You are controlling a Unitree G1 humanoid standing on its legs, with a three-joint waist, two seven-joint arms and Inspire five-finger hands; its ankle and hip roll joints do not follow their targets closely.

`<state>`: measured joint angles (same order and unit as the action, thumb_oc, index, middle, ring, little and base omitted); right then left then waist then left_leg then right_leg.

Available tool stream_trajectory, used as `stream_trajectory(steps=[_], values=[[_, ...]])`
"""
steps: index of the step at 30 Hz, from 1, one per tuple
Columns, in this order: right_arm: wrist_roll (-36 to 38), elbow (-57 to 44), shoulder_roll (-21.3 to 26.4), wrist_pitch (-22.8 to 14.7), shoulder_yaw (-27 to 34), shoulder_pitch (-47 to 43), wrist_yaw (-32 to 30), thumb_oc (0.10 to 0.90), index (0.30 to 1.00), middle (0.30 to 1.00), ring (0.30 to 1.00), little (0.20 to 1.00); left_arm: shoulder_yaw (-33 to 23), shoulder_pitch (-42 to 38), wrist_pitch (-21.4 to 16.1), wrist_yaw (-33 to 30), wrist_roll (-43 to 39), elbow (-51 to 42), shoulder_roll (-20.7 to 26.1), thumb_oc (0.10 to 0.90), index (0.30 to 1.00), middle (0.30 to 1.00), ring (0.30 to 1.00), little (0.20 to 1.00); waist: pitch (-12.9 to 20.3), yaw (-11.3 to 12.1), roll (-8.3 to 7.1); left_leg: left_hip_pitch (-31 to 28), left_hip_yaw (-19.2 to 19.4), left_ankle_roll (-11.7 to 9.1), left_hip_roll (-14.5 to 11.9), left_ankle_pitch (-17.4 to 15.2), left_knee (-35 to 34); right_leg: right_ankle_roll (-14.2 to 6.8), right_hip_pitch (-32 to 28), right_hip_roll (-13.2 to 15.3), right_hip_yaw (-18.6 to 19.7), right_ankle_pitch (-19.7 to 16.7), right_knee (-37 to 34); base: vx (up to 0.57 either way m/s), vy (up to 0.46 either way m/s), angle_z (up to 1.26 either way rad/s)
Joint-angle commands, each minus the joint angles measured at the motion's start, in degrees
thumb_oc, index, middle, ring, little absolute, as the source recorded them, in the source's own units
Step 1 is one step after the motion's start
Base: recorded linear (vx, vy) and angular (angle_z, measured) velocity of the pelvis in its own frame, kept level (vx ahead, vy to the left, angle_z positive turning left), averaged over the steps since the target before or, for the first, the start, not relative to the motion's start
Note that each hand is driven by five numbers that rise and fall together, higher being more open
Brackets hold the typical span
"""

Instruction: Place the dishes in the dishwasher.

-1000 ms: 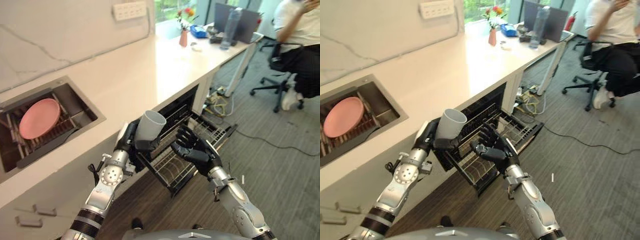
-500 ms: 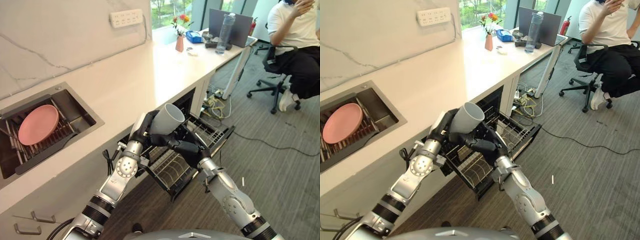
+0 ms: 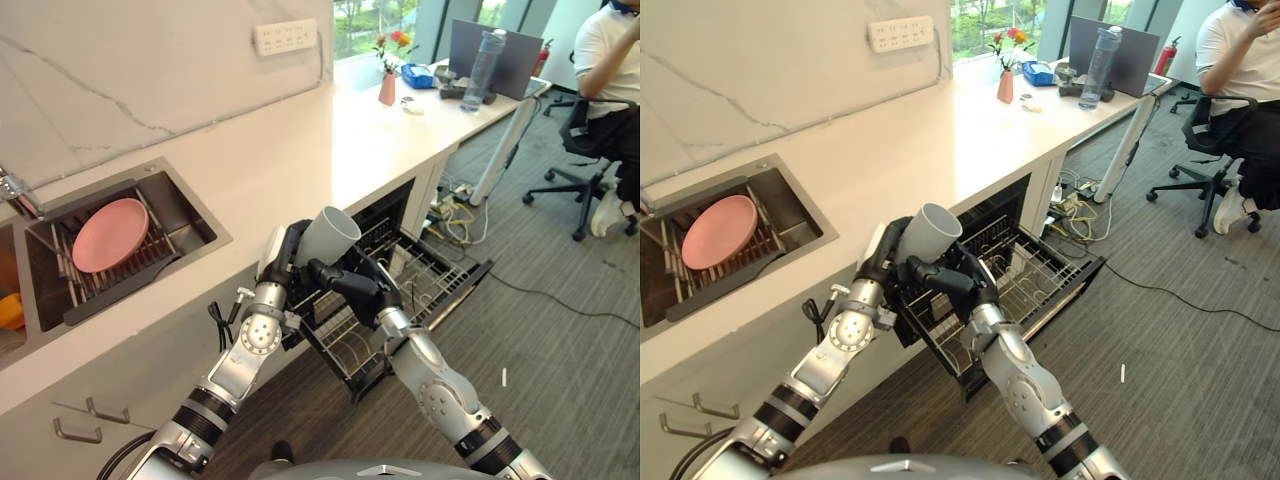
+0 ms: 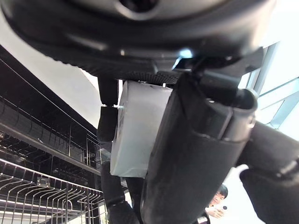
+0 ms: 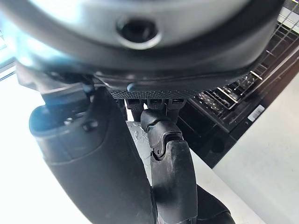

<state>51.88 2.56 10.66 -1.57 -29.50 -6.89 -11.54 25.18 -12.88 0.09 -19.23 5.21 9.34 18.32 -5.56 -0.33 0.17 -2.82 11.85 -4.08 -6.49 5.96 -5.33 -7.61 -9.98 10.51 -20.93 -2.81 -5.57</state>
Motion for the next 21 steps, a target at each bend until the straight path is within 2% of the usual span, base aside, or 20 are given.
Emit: stream_trajectory(steps=[1,8,13,21], values=[[1.0,-2.8,-7.5,-7.0,-0.9,-12.2,0.7,0.800,0.900,0.900,0.900,0.900,7.0,-13.5,-4.8,-1.2,2.9,1.8,-2.8,0.400,0.300,0.300,0.300,0.300,0.6,1.7,-0.52,-4.0,-0.2,-2.9,-2.7,-5.6,0.3,-4.8,4.2,4.6,-1.9,-2.7,1.2,-0.02,0.003,0.15],[0.0,-0.8,-8.8,-8.1,-1.6,-14.5,-1.0,0.800,0.900,0.900,0.900,0.900,9.7,-15.3,-4.9,-2.0,2.9,3.5,-3.8,0.400,0.300,0.300,0.300,0.300,0.4,2.4,-0.78,-3.4,-0.7,-2.9,-2.7,-5.5,0.3,-4.8,4.3,4.6,-2.5,-2.8,1.2,-0.01,0.005,0.07],[1.9,3.1,-11.9,-10.1,-1.7,-17.7,-4.7,0.800,0.900,0.900,0.900,0.900,13.3,-17.7,-4.6,-3.1,3.0,6.5,-5.7,0.400,0.300,0.300,0.300,0.300,0.3,2.9,-0.93,-2.9,-1.0,-2.9,-2.7,-5.3,0.3,-4.8,4.4,4.7,-2.8,-3.1,1.2,0.00,0.000,0.00],[3.7,7.0,-14.2,-12.5,0.5,-21.0,-7.9,0.800,0.900,0.900,0.900,0.900,16.0,-20.0,-4.1,-2.8,2.4,9.3,-7.5,0.400,0.300,0.300,0.300,0.300,0.3,3.2,-0.99,-2.9,-1.1,-2.9,-2.9,-5.4,0.3,-4.8,4.2,4.7,-3.4,-3.2,1.2,0.00,0.000,0.00]])
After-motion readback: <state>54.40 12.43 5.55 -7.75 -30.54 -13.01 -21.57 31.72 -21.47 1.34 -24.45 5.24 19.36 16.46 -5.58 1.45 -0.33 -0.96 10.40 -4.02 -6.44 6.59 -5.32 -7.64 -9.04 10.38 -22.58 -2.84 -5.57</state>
